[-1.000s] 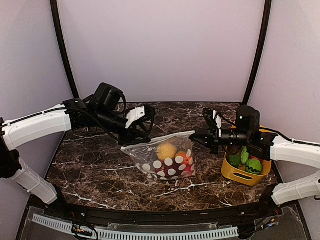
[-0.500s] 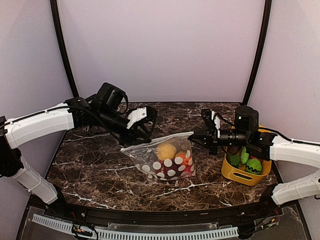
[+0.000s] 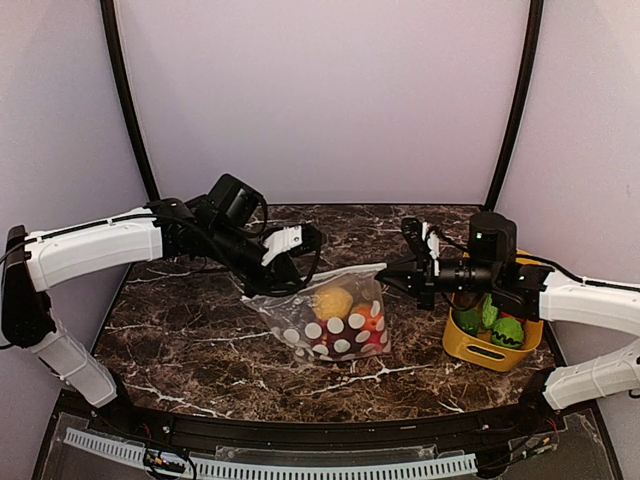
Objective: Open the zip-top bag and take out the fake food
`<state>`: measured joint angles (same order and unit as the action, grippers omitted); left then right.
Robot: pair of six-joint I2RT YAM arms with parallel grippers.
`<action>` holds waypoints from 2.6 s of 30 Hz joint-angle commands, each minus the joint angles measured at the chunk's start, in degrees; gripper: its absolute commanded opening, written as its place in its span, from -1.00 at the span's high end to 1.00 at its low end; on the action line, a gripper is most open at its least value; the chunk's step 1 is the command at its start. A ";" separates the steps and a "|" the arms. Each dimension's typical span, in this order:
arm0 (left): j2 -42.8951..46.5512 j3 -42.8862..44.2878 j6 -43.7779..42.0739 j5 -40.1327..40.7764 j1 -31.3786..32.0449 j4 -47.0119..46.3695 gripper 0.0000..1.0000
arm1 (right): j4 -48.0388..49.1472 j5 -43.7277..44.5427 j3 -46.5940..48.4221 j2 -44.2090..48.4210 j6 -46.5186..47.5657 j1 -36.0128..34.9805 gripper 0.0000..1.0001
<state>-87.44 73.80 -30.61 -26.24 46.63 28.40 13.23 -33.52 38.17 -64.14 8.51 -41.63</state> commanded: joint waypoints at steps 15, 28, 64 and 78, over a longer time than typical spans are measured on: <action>12.18 -2.13 10.88 6.34 -5.62 -1.55 0.99 | 15.49 0.58 19.95 -24.48 -2.01 -0.73 1.00; 11.16 -13.45 21.26 2.19 -5.54 -11.05 0.99 | 31.30 -2.13 11.69 -37.74 -13.98 0.48 0.33; 4.12 -20.81 32.88 -5.39 -2.14 -35.28 0.99 | 52.13 7.45 7.22 -46.74 -67.90 -6.35 0.03; 3.99 -21.07 31.82 -4.31 -2.14 -35.38 0.99 | 53.22 6.24 11.94 -52.18 -72.44 -7.14 0.39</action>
<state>-84.73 53.82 2.11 -30.79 44.21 -5.98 63.64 -26.20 48.69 -115.15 -62.11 -48.07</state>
